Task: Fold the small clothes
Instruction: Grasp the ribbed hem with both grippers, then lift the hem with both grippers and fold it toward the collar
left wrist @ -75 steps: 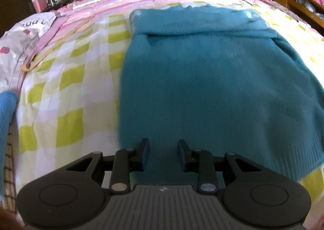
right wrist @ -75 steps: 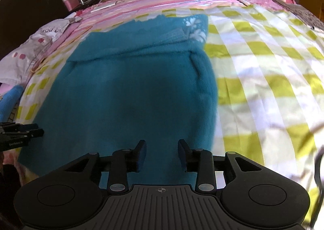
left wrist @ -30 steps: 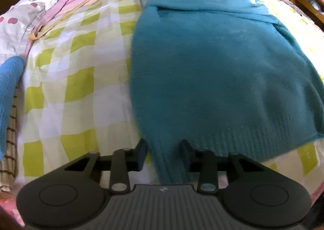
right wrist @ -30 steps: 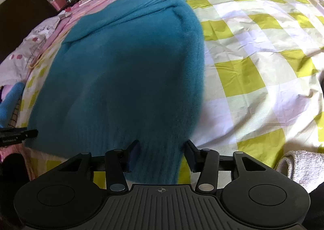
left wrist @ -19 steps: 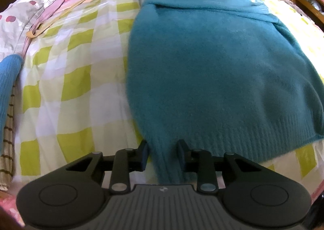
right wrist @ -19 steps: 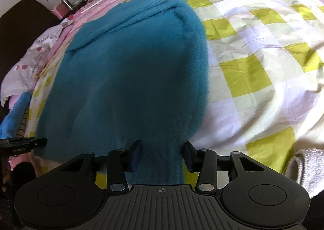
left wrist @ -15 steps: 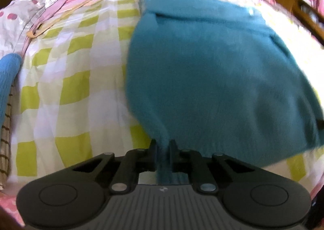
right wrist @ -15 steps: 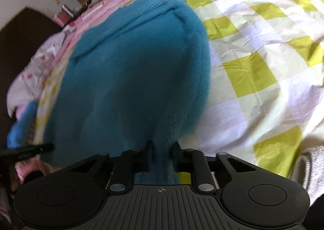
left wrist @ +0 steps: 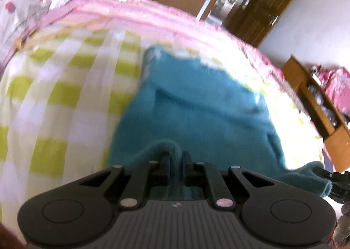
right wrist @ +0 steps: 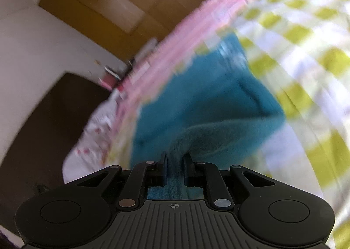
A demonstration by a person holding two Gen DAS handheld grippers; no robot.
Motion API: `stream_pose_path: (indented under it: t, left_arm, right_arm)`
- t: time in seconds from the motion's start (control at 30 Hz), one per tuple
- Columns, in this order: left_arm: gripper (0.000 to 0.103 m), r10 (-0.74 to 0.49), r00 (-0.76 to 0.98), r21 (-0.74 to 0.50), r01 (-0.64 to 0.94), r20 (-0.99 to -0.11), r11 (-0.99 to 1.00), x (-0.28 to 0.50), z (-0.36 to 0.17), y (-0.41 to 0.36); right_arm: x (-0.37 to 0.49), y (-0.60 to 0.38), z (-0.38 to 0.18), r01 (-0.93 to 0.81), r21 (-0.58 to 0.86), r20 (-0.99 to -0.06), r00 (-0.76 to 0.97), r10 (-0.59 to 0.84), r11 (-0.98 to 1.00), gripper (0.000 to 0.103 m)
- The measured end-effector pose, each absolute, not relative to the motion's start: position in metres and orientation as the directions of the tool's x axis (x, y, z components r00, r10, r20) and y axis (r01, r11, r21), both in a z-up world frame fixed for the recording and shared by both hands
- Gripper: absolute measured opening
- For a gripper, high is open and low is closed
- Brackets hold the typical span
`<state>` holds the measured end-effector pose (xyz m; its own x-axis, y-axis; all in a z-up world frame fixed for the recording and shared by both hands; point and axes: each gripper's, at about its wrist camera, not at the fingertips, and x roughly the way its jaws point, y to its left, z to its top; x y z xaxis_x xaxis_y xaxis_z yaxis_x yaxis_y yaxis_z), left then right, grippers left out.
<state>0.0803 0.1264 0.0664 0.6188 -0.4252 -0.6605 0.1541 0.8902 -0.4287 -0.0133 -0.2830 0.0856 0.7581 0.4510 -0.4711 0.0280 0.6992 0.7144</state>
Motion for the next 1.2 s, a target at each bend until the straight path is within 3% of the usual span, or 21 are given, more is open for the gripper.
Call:
stream_pose_path:
  t: [0.43,0.97,1.2]
  left_arm:
    - [0.016,-0.378,0.757,-0.419,0.152,-0.533,0.895,0.192,0.101,0.112]
    - [0.016,-0.248,0.733,-0.361,0.004,-0.633,0.932,0.292,0.034,0.096]
    - [0.019,-0.214,0.730,-0.324,-0.012,-0.649,0.946,0.296,0.036,0.089]
  right_arm:
    - [0.094,-0.310,0.108,0.075,0.732,-0.381,0.870,0.315,0.677,0.014]
    - [0.208,-0.328,0.044,0.254,0.738,-0.464,0.863,0.198,0.625,0.013]
    - [0.219,-0.337,0.025,0.298,0.787,-0.471,0.856,0.214,0.540,0.026]
